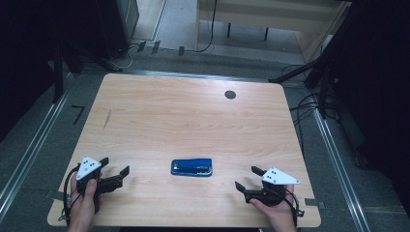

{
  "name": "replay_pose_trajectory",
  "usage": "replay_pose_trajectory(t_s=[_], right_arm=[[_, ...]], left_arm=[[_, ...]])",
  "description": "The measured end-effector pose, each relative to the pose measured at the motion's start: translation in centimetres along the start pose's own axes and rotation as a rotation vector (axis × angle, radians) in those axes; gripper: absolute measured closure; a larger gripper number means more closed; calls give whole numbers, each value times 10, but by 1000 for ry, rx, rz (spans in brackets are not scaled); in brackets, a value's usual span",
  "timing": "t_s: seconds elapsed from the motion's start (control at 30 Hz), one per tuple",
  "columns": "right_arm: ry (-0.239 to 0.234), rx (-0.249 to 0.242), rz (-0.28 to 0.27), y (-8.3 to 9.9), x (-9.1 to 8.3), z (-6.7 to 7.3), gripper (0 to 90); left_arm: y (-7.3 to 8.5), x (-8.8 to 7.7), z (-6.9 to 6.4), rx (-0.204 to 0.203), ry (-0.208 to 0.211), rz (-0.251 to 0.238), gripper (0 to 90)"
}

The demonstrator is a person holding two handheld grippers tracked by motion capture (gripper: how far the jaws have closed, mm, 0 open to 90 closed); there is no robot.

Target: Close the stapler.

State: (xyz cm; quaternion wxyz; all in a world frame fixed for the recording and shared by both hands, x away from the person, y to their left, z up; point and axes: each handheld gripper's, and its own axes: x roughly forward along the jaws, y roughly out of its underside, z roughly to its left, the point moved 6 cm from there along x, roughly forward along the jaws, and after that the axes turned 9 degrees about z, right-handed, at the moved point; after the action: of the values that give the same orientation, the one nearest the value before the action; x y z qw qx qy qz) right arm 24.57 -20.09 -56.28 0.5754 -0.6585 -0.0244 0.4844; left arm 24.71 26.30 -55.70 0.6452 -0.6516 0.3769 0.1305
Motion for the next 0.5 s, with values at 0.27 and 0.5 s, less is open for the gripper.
replay_pose_trajectory(t_s=[0.27,0.5], right_arm=[[35,68,20,15,-13,-23,133],[84,132,21,30,-28,-49,133]], left_arm=[[0,1,1,4,-11,16,142],[0,1,1,0,-2,11,142]])
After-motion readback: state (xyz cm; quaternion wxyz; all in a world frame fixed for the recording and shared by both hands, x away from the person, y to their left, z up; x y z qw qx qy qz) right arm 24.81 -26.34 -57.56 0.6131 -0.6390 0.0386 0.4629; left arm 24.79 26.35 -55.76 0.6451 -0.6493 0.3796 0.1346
